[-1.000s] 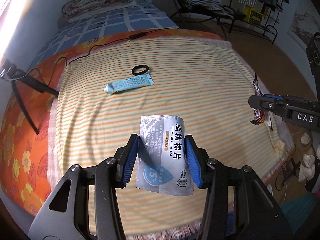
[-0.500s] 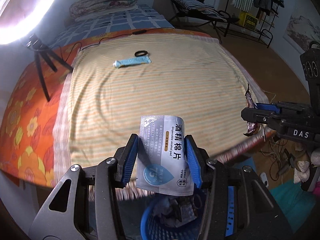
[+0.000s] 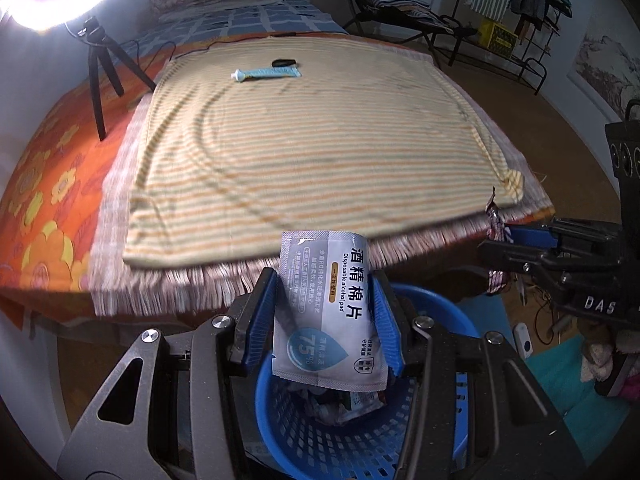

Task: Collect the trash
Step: 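Carry the alcohol pad packet and Snickers bar over the blue basket with both tools, then open the left tool to drop the packet while the right tool drops the Snickers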

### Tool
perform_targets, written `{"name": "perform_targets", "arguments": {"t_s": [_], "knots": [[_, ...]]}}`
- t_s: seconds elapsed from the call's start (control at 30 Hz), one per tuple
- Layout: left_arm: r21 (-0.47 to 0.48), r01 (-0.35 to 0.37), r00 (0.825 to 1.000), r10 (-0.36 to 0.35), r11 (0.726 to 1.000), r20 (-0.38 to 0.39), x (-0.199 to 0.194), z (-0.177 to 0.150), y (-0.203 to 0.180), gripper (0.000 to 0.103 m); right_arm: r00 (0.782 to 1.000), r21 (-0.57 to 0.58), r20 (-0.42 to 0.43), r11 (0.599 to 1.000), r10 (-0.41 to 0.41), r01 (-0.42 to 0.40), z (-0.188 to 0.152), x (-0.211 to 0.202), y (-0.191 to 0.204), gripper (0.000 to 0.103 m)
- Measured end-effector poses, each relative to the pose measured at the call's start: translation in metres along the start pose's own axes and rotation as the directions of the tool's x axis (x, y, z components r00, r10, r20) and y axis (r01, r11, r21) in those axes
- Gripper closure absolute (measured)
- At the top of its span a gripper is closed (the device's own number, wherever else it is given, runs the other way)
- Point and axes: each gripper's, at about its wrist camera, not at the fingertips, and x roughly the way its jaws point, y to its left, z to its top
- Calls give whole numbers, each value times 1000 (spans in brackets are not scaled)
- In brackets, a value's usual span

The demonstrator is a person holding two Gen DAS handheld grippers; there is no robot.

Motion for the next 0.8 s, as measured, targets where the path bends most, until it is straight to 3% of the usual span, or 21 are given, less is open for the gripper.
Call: {"name": "perform_targets", "arguments": {"t_s": [0.37, 0.8], "knots": [[-9, 13, 999, -13, 1000, -33, 11, -35, -8, 55, 999, -27, -47, 1000, 0, -1, -46, 14, 11, 71], [-20, 11, 996, -13, 1000, -84, 29, -64, -10, 52, 996, -39, -89, 999, -11, 7, -68, 29, 15, 67]]}}
